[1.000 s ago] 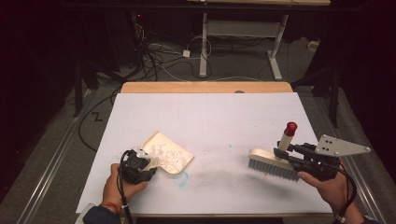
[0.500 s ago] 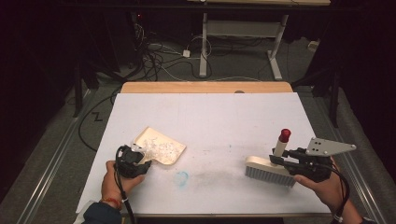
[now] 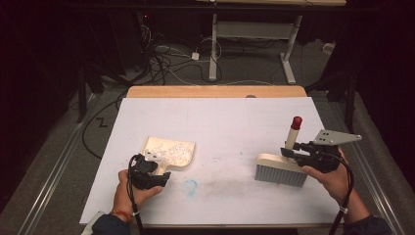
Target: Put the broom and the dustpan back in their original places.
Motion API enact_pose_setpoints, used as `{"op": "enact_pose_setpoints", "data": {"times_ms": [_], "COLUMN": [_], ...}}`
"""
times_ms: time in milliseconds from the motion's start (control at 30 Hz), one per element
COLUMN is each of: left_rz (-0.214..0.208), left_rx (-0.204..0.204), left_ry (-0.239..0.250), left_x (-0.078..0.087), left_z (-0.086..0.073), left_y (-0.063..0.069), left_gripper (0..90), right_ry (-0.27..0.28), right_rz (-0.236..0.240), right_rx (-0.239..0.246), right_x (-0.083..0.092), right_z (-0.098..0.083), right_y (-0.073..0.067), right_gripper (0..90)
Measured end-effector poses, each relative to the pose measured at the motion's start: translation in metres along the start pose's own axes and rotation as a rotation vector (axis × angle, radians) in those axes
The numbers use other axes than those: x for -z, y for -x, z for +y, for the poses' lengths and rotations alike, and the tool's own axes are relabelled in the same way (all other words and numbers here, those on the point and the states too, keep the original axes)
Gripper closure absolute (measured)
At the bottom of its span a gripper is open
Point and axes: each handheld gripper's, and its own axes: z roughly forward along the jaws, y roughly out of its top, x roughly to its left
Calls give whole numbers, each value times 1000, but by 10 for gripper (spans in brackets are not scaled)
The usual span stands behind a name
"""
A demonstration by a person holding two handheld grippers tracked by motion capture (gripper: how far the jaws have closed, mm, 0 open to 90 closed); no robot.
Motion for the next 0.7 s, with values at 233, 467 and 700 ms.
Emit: {"op": "enact_pose_setpoints", "data": {"times_ms": [233, 467, 700], "left_rz": [9, 31, 37], "left_rx": [-178, -217, -233], "left_ry": [231, 253, 242], "left_x": [26, 26, 24], "left_z": [-19, -34, -36], "left_y": [8, 8, 12], "left_gripper": [333, 277, 259], "right_ry": [-54, -118, -111], "right_rz": [-67, -170, -291], "right_rx": [-26, -32, -41], "right_x": [-27, -55, -73], "right_z": [10, 16, 22], "right_y": [15, 22, 31], "right_gripper": [622, 579, 545]}}
